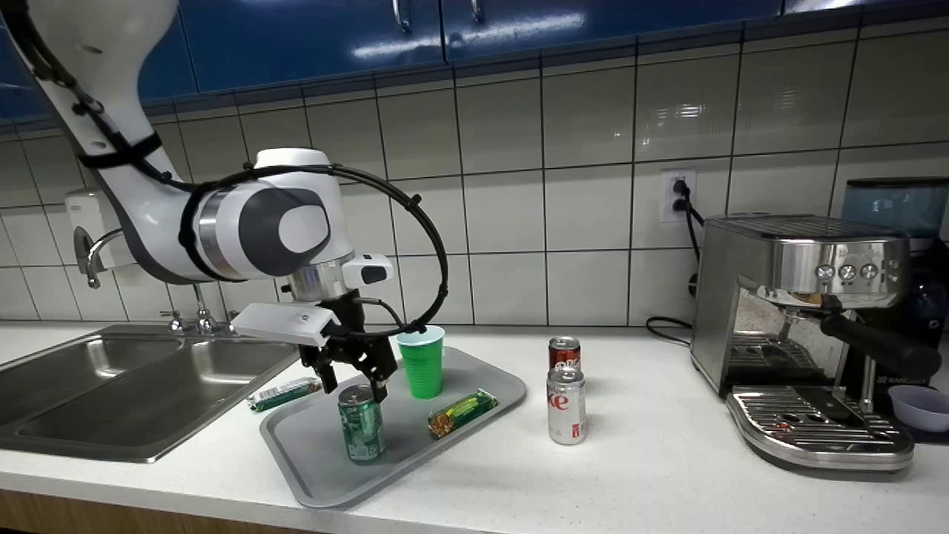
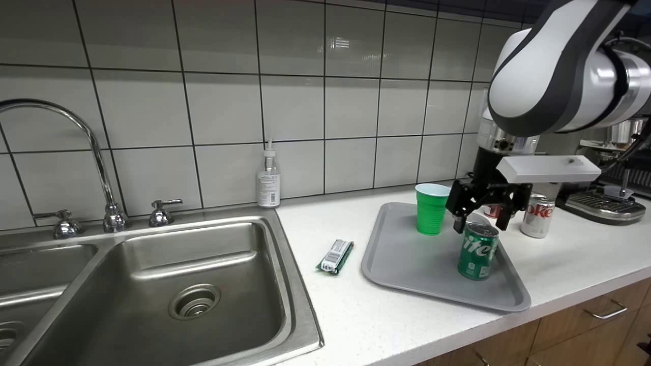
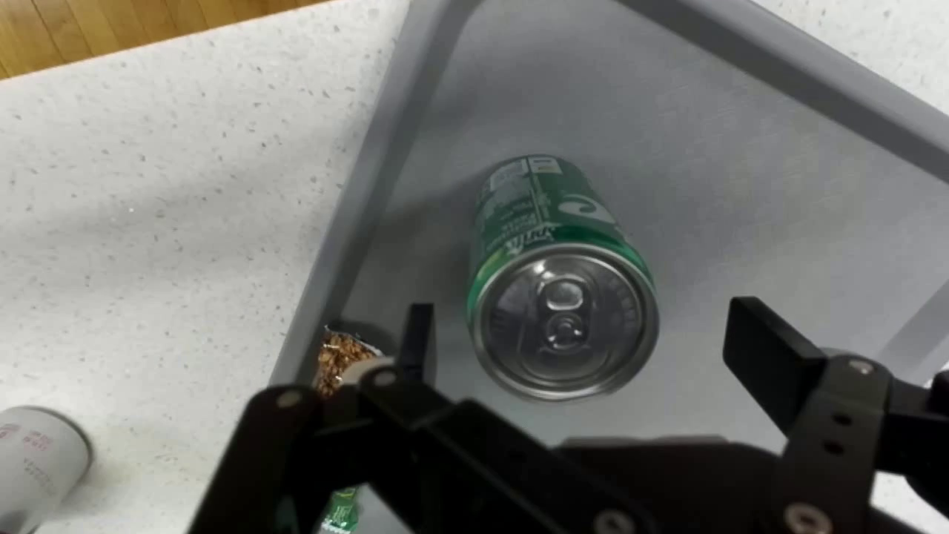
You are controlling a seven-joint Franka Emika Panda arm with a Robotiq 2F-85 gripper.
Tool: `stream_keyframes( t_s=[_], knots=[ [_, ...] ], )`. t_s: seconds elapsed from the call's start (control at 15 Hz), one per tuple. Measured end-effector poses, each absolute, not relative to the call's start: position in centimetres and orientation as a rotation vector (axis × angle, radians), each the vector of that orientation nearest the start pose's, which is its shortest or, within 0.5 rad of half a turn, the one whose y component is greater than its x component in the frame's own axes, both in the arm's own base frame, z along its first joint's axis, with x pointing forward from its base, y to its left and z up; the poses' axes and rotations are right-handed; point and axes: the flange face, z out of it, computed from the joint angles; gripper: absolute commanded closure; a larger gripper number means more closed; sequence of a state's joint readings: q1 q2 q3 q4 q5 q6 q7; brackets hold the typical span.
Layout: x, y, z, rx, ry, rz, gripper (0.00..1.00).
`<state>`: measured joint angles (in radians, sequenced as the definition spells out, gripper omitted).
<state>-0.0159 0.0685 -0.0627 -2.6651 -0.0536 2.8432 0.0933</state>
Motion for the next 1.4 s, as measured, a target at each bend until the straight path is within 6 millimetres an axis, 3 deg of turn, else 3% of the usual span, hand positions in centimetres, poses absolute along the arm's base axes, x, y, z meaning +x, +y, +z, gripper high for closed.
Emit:
stream_keyframes(
  t_s=[0.33,0.67,1.4],
  knots=[
    [43.3,-2.3,24.6,-3.146,0.16,-0.245,0.0],
    [43.5,-0.2,25.7,-3.14,0.098,-0.28,0.0],
    [43.1,7.9,26.0,-3.134,0.092,-0.308,0.0]
  ],
)
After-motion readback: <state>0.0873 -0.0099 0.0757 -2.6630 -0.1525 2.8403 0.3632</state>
